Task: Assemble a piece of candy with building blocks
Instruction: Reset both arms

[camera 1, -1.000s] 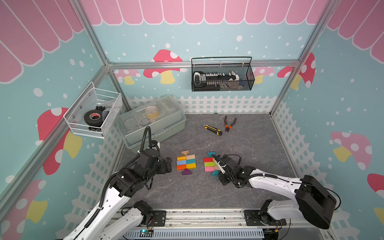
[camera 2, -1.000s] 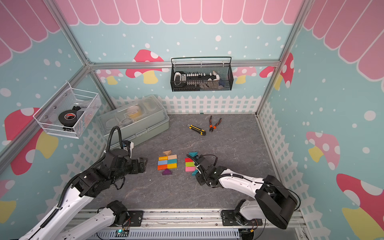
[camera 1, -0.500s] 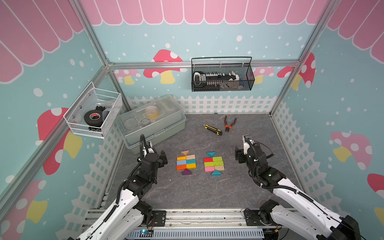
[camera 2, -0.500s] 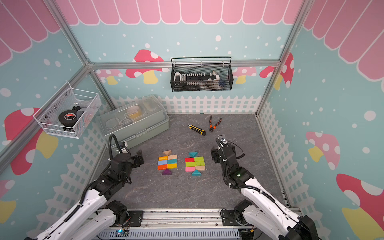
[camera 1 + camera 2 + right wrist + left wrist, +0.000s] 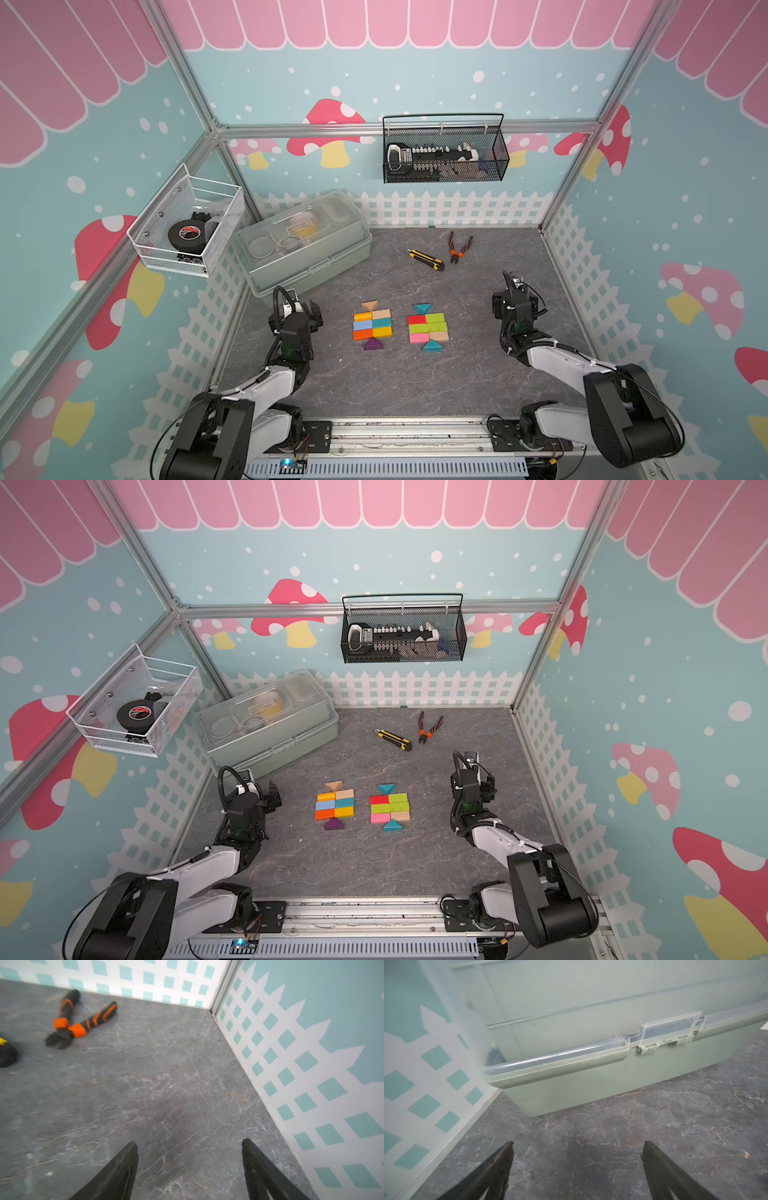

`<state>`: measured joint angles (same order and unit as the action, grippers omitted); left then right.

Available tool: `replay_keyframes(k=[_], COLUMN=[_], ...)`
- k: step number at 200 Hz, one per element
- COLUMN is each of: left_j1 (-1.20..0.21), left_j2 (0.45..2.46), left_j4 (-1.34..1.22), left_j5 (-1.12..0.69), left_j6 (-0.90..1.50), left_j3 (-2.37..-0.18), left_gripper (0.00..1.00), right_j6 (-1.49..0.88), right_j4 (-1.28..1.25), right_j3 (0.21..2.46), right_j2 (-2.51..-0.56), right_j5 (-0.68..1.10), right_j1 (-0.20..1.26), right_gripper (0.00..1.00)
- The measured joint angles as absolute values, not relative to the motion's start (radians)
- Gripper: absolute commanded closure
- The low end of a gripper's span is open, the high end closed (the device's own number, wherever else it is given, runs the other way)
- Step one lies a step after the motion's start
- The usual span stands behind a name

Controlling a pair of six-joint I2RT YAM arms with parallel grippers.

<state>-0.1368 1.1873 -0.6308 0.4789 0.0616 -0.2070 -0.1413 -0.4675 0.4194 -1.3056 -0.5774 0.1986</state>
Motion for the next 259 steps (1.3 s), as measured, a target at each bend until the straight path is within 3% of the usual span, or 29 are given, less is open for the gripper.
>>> replay_keyframes(k=[50, 67, 117, 121, 125, 129, 259], left_j1=[-0.089, -0.080, -0.028, -0.028, -0.028, -0.028, -0.028], left_j2=[1.481, 1.536, 1.541, 1.540, 1.540, 1.540, 1.540], left_j4=[-0.893, -0.859, -0.840, -0.836, -0.833, -0.833, -0.827], left_j5=[0.315, 0.260, 0.173, 0.169, 0.166, 0.162, 0.144], left_j6=[0.033, 0.029, 0.042, 0.042, 0.044, 0.044, 0.045], left_j3=[-0.313, -0.344, -0.398, -0.398, -0.398, -0.398, -0.398], left_gripper=[0.04, 0.04, 0.01, 0.01, 0.01, 0.01, 0.01], right_j6=[-0.057, -0.052, -0.062, -0.062, -0.062, -0.066, -0.063], right_j4=[-0.735, -0.785, -0.899, -0.904, -0.912, -0.916, -0.948], right_j3=[0.379, 0.368, 0.340, 0.339, 0.338, 0.338, 0.334], right_j2=[-1.464, -1.476, -1.522, -1.523, -1.523, -1.523, -1.523], right_j5=[-0.542, -0.511, -0.413, -0.408, -0.405, -0.400, -0.376], right_j1=[0.144, 0.121, 0.059, 0.059, 0.059, 0.059, 0.059], right_gripper=[0.25, 0.25, 0.20, 0.16, 0.03, 0.02, 0.01])
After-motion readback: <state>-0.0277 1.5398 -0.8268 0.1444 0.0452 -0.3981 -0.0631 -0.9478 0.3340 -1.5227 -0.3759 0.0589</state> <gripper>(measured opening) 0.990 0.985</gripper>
